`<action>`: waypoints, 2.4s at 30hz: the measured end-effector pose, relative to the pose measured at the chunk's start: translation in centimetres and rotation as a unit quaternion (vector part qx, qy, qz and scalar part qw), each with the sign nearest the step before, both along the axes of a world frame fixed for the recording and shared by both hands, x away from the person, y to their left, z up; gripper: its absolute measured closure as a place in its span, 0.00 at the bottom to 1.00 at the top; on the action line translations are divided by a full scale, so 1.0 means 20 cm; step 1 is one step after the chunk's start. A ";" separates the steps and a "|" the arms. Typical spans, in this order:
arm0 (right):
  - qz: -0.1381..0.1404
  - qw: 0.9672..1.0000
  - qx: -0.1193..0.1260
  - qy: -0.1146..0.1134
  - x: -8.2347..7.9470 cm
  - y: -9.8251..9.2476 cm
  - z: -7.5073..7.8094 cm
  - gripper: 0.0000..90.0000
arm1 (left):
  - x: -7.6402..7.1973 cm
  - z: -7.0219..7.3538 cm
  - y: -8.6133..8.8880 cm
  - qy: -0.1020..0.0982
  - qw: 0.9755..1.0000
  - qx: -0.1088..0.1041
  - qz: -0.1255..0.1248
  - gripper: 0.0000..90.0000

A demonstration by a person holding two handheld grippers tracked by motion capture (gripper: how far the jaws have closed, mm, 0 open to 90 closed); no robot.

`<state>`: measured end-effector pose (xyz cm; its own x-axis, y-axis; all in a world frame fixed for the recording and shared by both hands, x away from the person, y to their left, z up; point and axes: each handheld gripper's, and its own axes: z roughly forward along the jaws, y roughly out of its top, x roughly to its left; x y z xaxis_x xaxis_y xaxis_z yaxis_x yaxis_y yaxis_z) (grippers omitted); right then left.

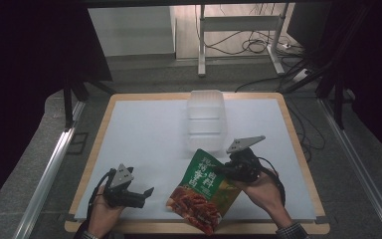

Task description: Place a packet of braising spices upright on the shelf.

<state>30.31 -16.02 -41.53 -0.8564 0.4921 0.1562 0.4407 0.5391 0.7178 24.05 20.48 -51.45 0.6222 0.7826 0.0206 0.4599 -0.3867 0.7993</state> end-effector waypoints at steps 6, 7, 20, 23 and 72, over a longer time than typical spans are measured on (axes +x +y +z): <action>0.014 1.000 0.002 -0.006 -0.02 0.03 0.11 0.99 | 0.00 0.00 0.01 -0.001 1.000 -0.001 0.001 0.01; 0.015 1.000 0.002 -0.008 -0.02 0.03 0.13 0.99 | 0.00 0.00 0.01 -0.001 1.000 0.000 0.001 0.01; 0.013 0.999 -0.001 -0.049 -0.01 0.05 0.35 0.99 | 0.00 0.01 0.00 -0.002 1.000 0.003 0.001 0.01; 0.001 0.998 -0.008 -0.065 0.03 0.04 0.40 0.99 | 0.00 0.01 0.00 -0.001 1.000 0.005 0.000 0.01; -0.060 0.988 0.008 -0.142 0.72 0.15 0.75 0.99 | 0.00 0.01 0.01 0.001 1.000 0.011 0.000 0.00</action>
